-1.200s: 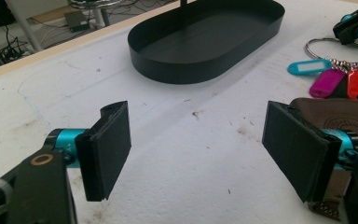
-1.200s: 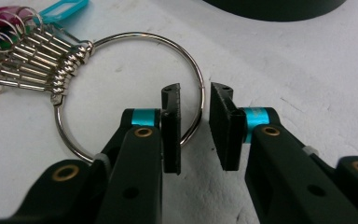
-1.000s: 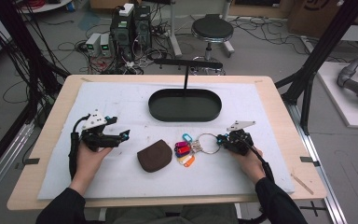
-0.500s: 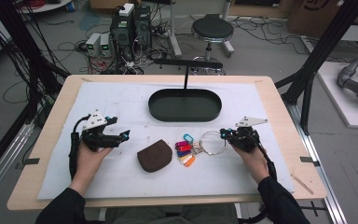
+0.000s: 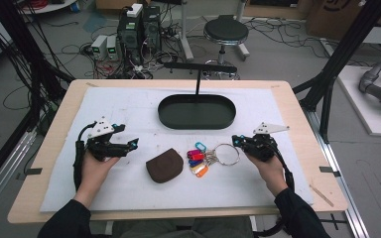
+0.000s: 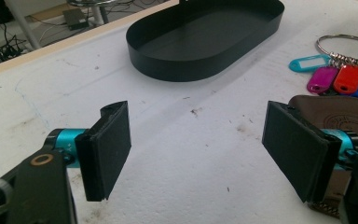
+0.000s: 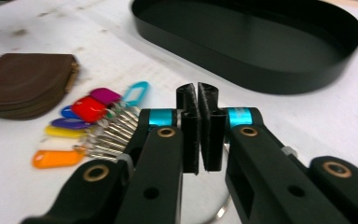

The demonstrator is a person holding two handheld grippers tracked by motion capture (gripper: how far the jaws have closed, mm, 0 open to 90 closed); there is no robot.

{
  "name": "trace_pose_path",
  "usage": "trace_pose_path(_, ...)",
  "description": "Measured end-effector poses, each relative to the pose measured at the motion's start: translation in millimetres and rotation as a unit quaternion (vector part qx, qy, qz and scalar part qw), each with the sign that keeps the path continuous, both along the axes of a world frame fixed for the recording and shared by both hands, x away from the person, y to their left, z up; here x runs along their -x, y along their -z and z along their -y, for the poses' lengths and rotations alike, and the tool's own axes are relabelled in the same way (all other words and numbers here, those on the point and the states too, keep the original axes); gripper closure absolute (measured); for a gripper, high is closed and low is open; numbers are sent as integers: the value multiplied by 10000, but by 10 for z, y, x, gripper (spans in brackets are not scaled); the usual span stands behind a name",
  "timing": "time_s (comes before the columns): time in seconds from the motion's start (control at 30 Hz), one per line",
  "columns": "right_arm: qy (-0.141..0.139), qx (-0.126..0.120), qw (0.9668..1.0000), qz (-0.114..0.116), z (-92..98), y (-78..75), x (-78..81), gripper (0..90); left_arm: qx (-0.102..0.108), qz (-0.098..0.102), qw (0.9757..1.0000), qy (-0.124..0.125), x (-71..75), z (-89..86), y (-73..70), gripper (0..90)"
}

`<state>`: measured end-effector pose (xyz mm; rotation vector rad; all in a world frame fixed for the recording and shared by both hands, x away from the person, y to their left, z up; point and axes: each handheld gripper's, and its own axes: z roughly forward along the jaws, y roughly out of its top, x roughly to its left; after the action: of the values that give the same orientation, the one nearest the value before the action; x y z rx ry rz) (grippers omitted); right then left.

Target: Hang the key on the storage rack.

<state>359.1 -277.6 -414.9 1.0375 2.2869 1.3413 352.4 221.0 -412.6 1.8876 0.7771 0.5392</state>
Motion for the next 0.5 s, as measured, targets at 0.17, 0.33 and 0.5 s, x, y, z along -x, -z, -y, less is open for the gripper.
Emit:
trace_pose_path(0.17,294,263,9989,-265,24,107,-40,831,-3,-16,10000,20,-1,0,1,237)
trace_pose_path(0.33,422,860,9939,-551,-10,264,-88,820,0,6,10000,12,7,-1,-3,237)
trace_pose_path(0.5,436,1214,9901,-552,-73,306,-80,802,-9,-6,10000,-1,7,-7,2,237)
